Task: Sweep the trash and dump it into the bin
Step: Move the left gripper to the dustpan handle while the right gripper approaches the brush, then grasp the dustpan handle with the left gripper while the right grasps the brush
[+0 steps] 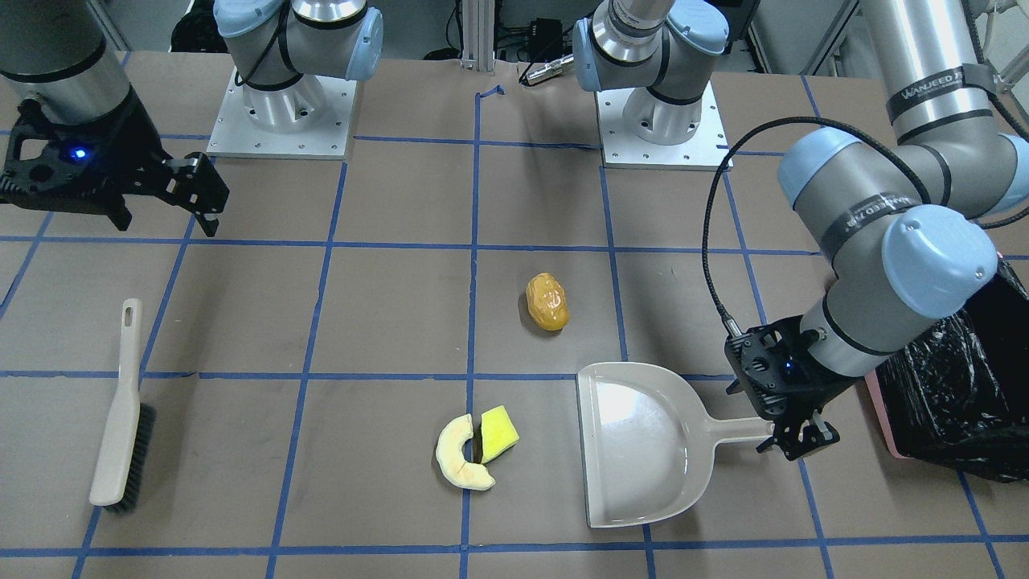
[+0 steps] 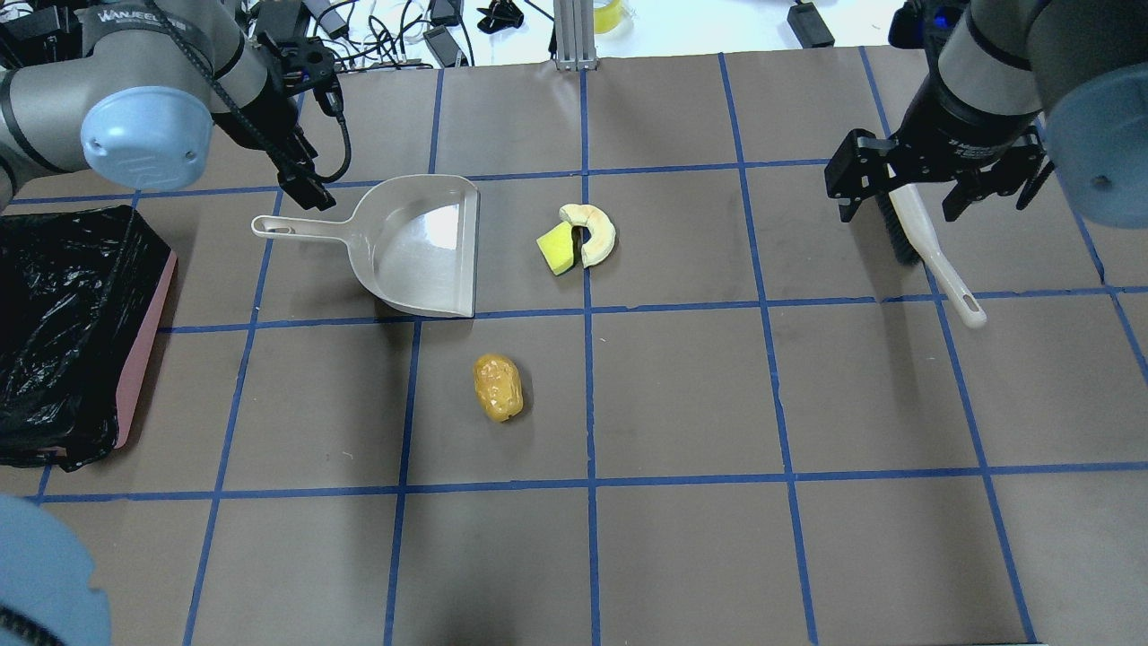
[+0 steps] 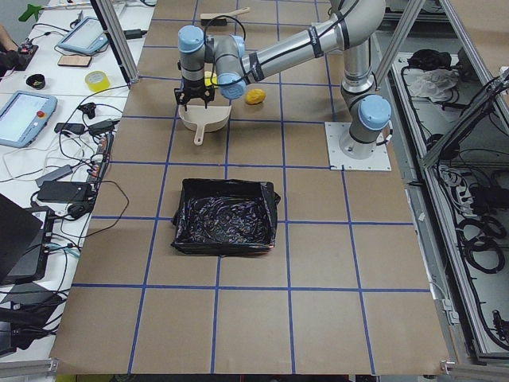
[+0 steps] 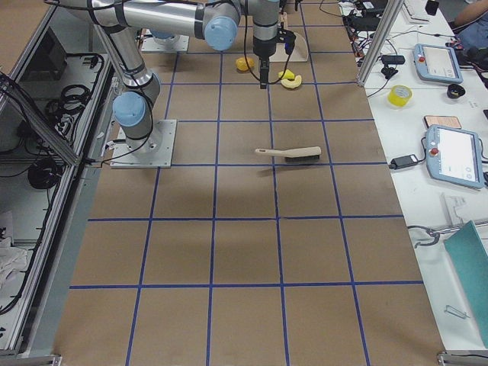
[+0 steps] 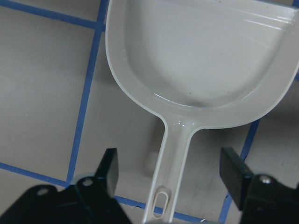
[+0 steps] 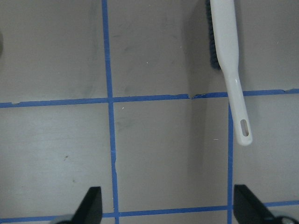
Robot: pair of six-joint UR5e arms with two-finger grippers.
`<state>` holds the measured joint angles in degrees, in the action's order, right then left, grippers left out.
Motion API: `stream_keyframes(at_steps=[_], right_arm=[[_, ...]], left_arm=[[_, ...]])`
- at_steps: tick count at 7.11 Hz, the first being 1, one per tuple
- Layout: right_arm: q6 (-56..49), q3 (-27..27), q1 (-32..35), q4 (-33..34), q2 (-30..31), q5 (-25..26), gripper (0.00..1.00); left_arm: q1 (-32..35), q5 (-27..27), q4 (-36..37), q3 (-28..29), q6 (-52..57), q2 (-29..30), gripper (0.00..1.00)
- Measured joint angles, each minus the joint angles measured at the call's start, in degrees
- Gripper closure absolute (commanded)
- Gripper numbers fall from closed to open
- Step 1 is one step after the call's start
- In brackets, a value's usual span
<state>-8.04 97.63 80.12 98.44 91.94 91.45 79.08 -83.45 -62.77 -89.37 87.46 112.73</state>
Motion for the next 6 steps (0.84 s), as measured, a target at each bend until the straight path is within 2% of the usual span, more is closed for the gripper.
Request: stream_keyframes(at_steps=[3,6], right_arm=[[-12.49,1.47,-7.56,5.84,-3.61,0.14,0.00],[-16.88,1.73,-10.41,10.16,-8.82,2.93,0.00]], left_arm=[[-1.24,2.12,0.32,0.07,3.75,3.55,0.21],[-1.32,2.12,-1.28,-0.60,4.63,4.07,0.21]])
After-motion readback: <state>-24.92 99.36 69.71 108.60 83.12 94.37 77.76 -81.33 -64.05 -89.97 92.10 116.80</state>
